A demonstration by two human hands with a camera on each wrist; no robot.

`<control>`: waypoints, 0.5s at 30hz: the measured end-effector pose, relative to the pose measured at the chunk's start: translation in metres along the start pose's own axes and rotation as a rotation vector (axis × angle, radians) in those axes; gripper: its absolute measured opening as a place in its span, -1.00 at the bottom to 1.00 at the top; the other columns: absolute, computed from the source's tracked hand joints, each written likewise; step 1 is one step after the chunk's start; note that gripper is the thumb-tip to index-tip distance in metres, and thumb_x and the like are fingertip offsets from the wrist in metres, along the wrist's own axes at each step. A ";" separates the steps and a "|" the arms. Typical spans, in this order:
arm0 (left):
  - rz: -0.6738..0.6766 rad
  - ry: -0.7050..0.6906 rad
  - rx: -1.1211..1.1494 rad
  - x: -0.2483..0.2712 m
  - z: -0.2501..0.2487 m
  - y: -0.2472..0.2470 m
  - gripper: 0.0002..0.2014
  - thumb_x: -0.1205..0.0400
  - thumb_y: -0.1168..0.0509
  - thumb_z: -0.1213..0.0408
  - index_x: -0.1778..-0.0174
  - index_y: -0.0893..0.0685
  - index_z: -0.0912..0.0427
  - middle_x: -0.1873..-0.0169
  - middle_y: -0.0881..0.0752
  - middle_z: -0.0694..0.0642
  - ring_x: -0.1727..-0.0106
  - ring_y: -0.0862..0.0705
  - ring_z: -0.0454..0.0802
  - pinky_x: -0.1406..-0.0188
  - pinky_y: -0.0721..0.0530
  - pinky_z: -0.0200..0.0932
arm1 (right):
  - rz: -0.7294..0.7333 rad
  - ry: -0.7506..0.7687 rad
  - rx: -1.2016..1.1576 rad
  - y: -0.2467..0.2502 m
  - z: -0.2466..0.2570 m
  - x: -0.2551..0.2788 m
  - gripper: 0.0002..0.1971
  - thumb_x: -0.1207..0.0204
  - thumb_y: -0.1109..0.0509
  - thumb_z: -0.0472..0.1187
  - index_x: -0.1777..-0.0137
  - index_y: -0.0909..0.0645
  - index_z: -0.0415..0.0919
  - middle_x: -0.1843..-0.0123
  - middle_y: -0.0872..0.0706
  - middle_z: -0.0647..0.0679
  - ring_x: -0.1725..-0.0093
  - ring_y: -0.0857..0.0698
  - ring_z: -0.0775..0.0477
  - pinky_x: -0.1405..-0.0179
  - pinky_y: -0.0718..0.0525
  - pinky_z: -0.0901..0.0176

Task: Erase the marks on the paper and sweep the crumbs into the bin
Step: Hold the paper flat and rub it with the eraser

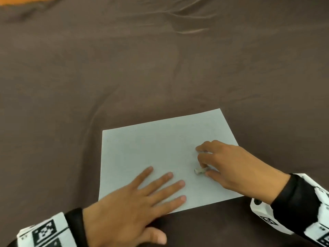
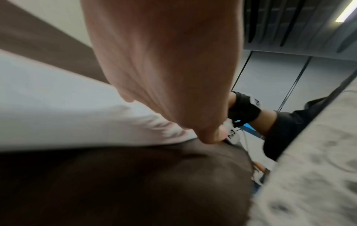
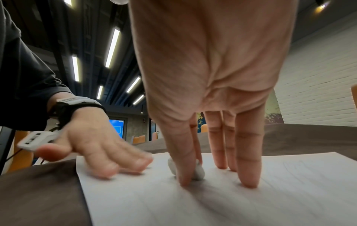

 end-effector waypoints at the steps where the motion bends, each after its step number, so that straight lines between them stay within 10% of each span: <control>1: 0.022 -0.022 0.005 0.001 -0.005 -0.002 -0.26 -0.72 0.21 -0.33 -0.73 -0.11 0.07 -0.70 -0.17 0.07 -0.68 -0.20 0.11 -0.53 -0.21 0.28 | 0.003 0.002 -0.004 0.000 0.000 0.000 -0.87 -0.68 -0.17 -0.05 -0.14 -0.50 0.07 -0.49 -0.36 0.15 -0.32 -0.46 0.08 -0.17 -0.53 0.21; 5: -0.056 0.161 0.059 0.010 0.041 0.012 -0.26 -0.75 0.19 -0.30 -0.73 -0.10 0.13 -0.72 -0.11 0.04 -0.68 -0.18 0.08 -0.53 -0.29 0.22 | 0.012 0.006 -0.030 0.001 -0.003 0.002 -0.87 -0.69 -0.16 -0.04 -0.13 -0.51 0.05 -0.47 -0.37 0.15 -0.26 -0.48 0.08 -0.15 -0.53 0.20; 8: -0.058 0.258 0.215 0.006 0.069 0.021 -0.16 -0.61 0.38 -0.41 -0.74 0.12 0.04 -0.69 0.31 -0.07 -0.70 0.25 -0.12 -0.70 0.04 0.05 | 0.008 0.018 -0.020 0.000 -0.006 -0.001 -0.84 -0.69 -0.13 -0.07 -0.12 -0.51 -0.01 -0.38 -0.42 0.12 -0.20 -0.51 0.07 -0.12 -0.54 0.17; 11: -0.190 0.261 0.243 -0.017 0.073 0.051 -0.21 -0.59 0.27 -0.37 -0.47 -0.49 0.08 -0.72 -0.09 -0.03 -0.71 -0.09 -0.08 -0.60 -0.18 -0.22 | 0.013 0.006 -0.069 0.003 -0.012 -0.005 -0.81 -0.65 -0.15 -0.07 -0.12 -0.53 -0.07 -0.17 -0.53 0.10 -0.05 -0.59 0.00 -0.05 -0.59 0.11; 15: -0.246 0.335 0.223 -0.048 0.086 0.077 -0.55 -0.67 -0.15 -0.21 -0.29 -0.48 0.05 -0.23 -0.44 -0.06 -0.22 -0.47 -0.03 -0.04 -0.57 -0.10 | -0.016 -0.047 -0.145 0.026 -0.023 -0.017 -0.90 -0.57 -0.24 -0.11 0.14 -0.52 -0.07 0.18 -0.60 0.08 0.23 -0.60 -0.03 0.23 -0.63 0.05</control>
Point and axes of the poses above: each hand's wrist, its own x-axis away from the middle knuckle, its own y-axis out of the back of the hand, z = x × y, the point moved 9 cm from there along -x, towards the middle knuckle
